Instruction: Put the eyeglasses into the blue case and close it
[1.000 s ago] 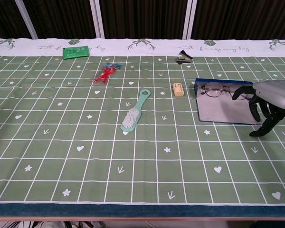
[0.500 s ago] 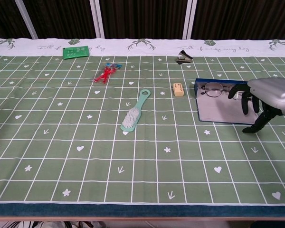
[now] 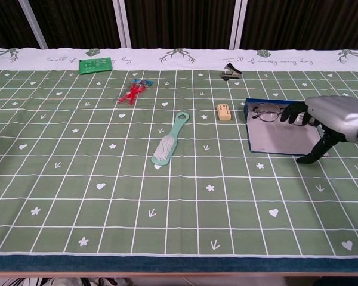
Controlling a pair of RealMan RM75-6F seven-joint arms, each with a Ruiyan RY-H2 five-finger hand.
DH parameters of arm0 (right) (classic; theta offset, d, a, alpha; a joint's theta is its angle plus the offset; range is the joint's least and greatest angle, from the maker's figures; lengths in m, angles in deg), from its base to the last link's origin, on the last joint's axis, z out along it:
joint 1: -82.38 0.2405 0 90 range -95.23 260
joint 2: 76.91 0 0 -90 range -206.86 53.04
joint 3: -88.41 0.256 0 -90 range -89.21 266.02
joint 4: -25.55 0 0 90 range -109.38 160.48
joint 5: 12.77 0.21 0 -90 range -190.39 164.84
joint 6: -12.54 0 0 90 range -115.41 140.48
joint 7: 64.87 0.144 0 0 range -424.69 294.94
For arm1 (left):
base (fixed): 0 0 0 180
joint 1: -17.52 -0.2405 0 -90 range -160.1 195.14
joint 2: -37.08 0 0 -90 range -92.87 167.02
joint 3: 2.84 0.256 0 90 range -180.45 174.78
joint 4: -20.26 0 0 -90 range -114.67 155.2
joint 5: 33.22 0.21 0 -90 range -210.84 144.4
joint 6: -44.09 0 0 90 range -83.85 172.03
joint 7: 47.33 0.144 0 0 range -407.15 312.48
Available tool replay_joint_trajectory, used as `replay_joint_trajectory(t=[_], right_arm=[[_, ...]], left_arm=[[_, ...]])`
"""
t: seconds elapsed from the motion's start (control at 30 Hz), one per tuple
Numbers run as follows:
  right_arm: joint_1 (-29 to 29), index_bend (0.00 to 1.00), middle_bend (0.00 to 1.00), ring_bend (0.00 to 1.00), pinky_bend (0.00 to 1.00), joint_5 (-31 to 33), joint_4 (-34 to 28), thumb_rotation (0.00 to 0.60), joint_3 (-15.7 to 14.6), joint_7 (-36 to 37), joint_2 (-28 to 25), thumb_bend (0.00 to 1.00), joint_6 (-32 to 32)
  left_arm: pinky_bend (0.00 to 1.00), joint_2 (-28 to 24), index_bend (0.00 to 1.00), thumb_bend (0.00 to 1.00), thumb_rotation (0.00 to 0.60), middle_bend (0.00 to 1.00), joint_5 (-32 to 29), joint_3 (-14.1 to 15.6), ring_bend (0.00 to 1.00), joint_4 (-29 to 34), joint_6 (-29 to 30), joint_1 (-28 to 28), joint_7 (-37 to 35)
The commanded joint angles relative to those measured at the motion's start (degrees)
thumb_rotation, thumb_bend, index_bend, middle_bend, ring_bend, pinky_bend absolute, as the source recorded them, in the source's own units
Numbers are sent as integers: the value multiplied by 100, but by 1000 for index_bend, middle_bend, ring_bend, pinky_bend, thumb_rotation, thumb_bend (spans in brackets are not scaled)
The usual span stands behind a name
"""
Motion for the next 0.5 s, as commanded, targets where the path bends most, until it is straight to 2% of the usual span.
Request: replay_joint_trajectory(t=[0.03, 0.23, 0.5], right_arm=[[2, 291, 261, 291, 308, -14, 98, 600, 46, 64, 69, 147, -26], [-6, 292, 262, 292, 308, -67, 215, 600, 68, 135, 152, 159, -56], [-8, 310, 262, 293, 309, -64, 401, 600, 125, 228, 258, 228, -128]], left_arm=[[0, 0, 175, 356, 600, 0, -4, -1, 0, -1, -4, 2, 1], [0, 0, 176, 356, 600, 0, -7, 0, 0, -1, -6, 3, 8], [0, -1, 177, 356, 600, 0, -8, 0, 0, 0, -4, 1, 8]])
